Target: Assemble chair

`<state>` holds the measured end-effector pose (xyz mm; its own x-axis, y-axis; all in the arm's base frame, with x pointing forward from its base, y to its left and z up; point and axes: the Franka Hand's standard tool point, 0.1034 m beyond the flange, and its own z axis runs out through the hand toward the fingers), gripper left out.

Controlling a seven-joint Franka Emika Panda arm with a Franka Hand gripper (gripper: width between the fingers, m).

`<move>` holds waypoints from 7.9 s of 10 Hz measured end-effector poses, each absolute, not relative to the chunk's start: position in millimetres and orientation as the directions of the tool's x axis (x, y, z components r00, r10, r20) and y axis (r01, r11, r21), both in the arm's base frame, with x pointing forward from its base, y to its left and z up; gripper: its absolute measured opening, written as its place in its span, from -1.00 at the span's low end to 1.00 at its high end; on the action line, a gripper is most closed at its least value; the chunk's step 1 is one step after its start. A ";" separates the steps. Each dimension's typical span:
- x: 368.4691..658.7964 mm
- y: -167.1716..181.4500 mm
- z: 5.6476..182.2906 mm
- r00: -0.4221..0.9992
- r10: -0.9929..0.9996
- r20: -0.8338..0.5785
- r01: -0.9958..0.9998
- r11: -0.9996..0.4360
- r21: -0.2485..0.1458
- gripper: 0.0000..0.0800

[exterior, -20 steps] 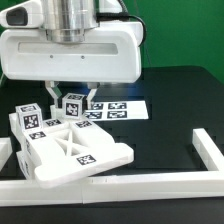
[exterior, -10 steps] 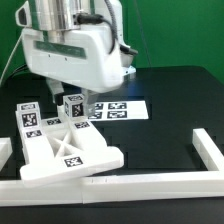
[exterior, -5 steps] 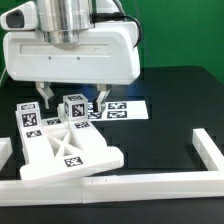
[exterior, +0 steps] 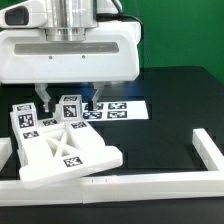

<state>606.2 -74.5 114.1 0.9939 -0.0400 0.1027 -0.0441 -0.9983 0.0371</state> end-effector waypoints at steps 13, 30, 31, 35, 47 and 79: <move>604.5 -75.3 111.8 0.432 -0.902 0.027 -0.897 -0.432 -0.088 -0.23; 603.3 -57.6 116.8 0.988 0.143 0.051 0.142 -0.989 0.028 -0.04; 603.3 -57.4 116.6 0.994 0.091 0.053 0.090 -0.996 0.025 -0.04; 605.7 -57.9 116.6 0.937 -0.341 0.082 -0.342 -0.940 0.000 -0.29; 608.0 -54.2 114.3 0.446 -0.895 0.030 -0.890 -0.447 -0.092 0.51; 606.5 -43.1 109.1 0.241 -0.970 -0.015 -0.966 -0.239 -0.101 -0.31</move>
Offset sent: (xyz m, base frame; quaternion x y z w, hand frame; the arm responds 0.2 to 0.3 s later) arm 0.0000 0.0000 0.0000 0.0000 0.0000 0.1938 0.9810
